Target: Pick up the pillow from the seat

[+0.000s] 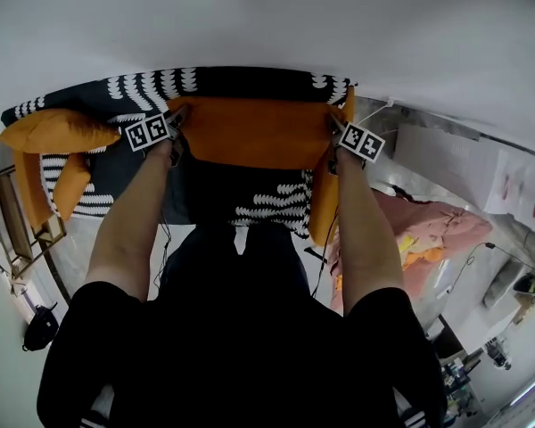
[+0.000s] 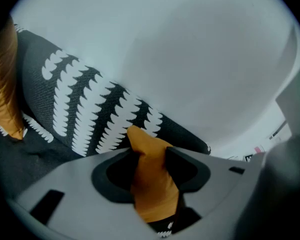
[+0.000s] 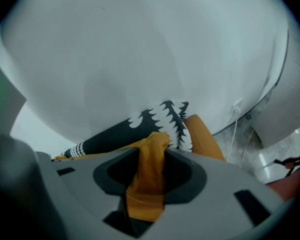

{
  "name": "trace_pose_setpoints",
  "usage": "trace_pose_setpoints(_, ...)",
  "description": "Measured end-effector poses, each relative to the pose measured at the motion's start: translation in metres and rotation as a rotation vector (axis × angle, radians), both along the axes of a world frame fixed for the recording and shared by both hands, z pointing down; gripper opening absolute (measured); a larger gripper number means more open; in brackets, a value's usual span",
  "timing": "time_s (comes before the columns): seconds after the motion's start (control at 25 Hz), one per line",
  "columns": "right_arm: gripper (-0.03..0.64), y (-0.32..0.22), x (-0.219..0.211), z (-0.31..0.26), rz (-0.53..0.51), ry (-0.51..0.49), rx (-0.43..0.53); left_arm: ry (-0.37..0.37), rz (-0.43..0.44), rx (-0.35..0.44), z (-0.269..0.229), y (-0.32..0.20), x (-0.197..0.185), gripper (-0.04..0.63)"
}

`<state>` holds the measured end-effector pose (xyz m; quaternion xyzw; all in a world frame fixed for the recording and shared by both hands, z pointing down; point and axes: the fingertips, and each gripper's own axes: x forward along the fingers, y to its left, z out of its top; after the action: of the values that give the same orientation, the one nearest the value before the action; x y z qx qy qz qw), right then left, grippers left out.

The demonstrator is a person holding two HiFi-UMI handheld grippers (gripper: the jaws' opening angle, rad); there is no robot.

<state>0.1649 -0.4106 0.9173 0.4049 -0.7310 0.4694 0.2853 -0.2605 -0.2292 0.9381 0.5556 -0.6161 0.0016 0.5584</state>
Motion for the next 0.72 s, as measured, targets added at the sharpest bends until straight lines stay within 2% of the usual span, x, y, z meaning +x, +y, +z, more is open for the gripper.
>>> trace_pose_setpoints(0.2,0.14,0.013,0.007,-0.012,-0.027,-0.003,0.007,-0.024,0.029,0.015,-0.014,0.011,0.006,0.187)
trace_pose_setpoints(0.48,0.123,0.032,0.018,-0.028,-0.013,-0.009,-0.004,-0.058,0.083,0.019,-0.034,0.023,0.015,0.167)
trace_pose_setpoints(0.72,0.109,0.05,0.025,-0.04,-0.022,-0.036,-0.019,-0.069,0.092,0.013,-0.049,0.043,0.023,0.16)
